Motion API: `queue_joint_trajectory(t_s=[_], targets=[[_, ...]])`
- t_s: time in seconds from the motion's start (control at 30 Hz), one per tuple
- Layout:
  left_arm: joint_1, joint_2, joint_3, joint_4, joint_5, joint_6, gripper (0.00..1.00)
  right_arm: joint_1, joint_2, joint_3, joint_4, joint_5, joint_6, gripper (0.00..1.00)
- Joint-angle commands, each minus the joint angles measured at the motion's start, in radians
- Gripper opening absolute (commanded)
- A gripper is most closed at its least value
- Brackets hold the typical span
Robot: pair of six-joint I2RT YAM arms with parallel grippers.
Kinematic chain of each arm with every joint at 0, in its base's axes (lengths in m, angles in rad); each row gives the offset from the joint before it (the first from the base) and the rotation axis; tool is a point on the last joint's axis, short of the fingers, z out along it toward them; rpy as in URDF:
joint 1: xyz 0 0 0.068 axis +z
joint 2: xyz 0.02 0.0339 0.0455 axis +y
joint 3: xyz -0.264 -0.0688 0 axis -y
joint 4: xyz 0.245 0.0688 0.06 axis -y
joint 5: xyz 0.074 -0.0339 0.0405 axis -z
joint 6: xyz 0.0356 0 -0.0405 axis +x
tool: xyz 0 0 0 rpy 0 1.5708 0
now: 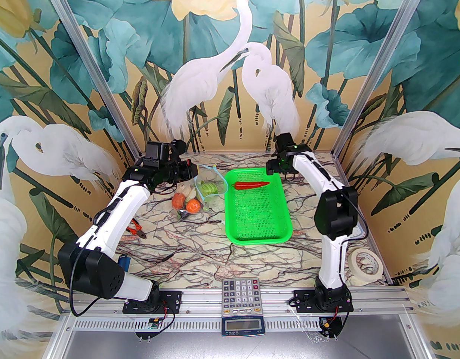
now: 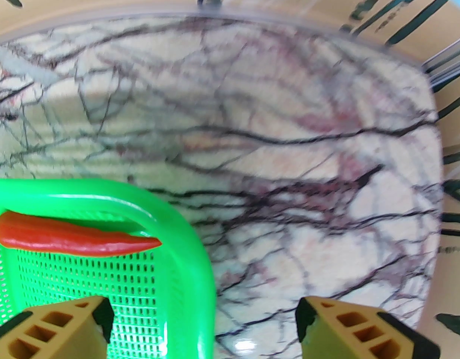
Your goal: Place the food in the zip-top bag and seal the zipper
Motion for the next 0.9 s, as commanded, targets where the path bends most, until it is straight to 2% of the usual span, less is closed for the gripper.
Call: queue_joint_trajectory(t_s=[0.0,0.13,0.27,0.3,0.43,0.5,0.67,0.87], targets=[[0.012,0.014,0.036,-0.025,0.004,0.024,0.00,0.007,0.070,0.049,-0.067,-0.118,0.007,0.85],[0.014,0.018,0.035,-0.025,0.004,0.025,0.00,-0.002,0.089,0.050,-0.089,-0.167,0.021,0.83],[0.016,0.015,0.029,-0.025,0.004,0.024,0.00,-0.027,0.089,0.006,-0.084,-0.217,0.051,0.70],[0.017,0.015,0.028,-0.024,0.006,0.025,0.00,-0.035,0.087,-0.009,-0.080,-0.233,0.059,0.64],[0.018,0.025,0.036,-0.023,0.012,0.025,0.00,-0.055,0.051,-0.095,-0.034,-0.282,0.122,0.22],[0.018,0.034,0.043,-0.023,0.018,0.026,0.00,-0.061,0.025,-0.137,-0.004,-0.300,0.157,0.14],[0.018,0.052,0.058,-0.020,0.038,0.023,0.00,-0.070,-0.047,-0.256,0.074,-0.290,0.270,0.00],[0.018,0.067,0.073,-0.022,0.053,0.029,0.00,-0.108,-0.180,-0.505,0.250,-0.265,0.510,0.00]])
